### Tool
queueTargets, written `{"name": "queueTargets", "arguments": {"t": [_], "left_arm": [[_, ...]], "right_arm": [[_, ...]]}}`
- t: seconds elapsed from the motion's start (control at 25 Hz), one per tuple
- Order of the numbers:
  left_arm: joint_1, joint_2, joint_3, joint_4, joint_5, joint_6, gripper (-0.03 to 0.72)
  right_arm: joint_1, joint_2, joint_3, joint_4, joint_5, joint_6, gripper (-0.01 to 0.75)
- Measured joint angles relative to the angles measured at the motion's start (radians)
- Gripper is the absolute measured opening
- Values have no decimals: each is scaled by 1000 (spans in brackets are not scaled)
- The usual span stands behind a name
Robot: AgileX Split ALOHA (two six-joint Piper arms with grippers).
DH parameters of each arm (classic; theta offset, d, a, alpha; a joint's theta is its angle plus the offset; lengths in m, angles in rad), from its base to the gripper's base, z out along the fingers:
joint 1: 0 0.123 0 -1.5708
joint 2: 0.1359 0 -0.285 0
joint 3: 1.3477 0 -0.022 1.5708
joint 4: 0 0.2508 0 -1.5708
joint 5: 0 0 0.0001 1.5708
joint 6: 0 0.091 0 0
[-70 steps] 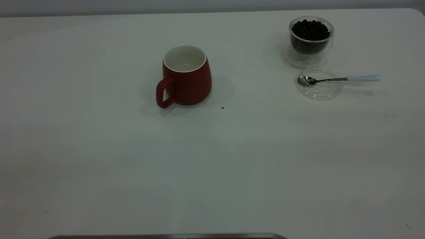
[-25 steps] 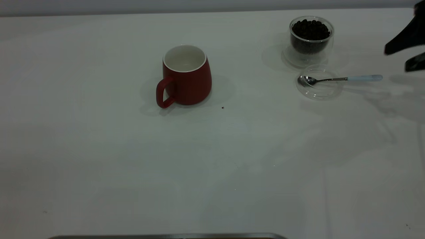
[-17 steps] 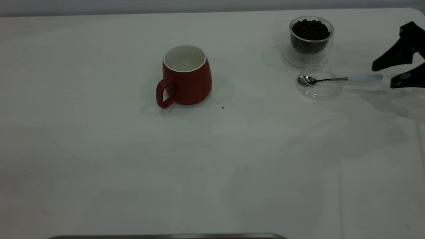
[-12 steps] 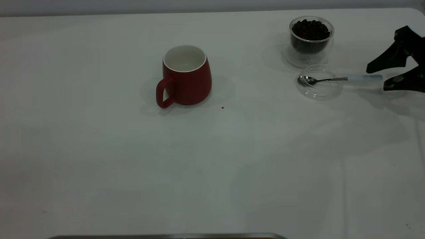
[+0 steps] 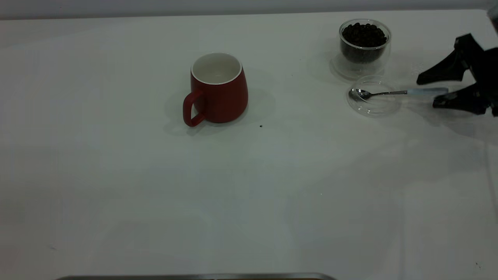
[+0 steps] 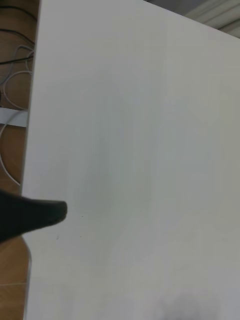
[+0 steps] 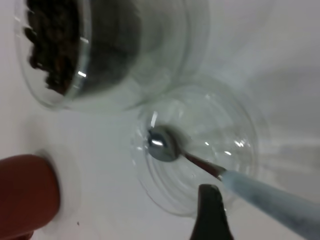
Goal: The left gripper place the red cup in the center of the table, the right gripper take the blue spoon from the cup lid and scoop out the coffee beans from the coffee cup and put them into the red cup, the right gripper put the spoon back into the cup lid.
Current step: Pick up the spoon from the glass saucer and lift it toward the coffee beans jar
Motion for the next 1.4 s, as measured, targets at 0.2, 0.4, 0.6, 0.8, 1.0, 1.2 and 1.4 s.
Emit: {"name": "queueTargets", "arguments": {"t": [0.2,0.4,0.6,0.8,1.0,1.2,1.4], "left_arm": [[0,0,0,0,0,0,587],[0,0,0,0,0,0,587],[0,0,0,0,0,0,587],[0,0,0,0,0,0,587],[0,0,0,0,0,0,587],[0,0,0,0,0,0,587],[0,0,0,0,0,0,587]], "right_arm": [[0,18,0,19,11,-14,588],[0,18,0,56,22,-40,588],[0,18,0,59,29,-44,587],[0,18,0,59,31,-45,550],[0,18,0,59,31,-45,469],[0,18,0,59,31,-46,391],[0,18,0,57,31,-46,343]]}}
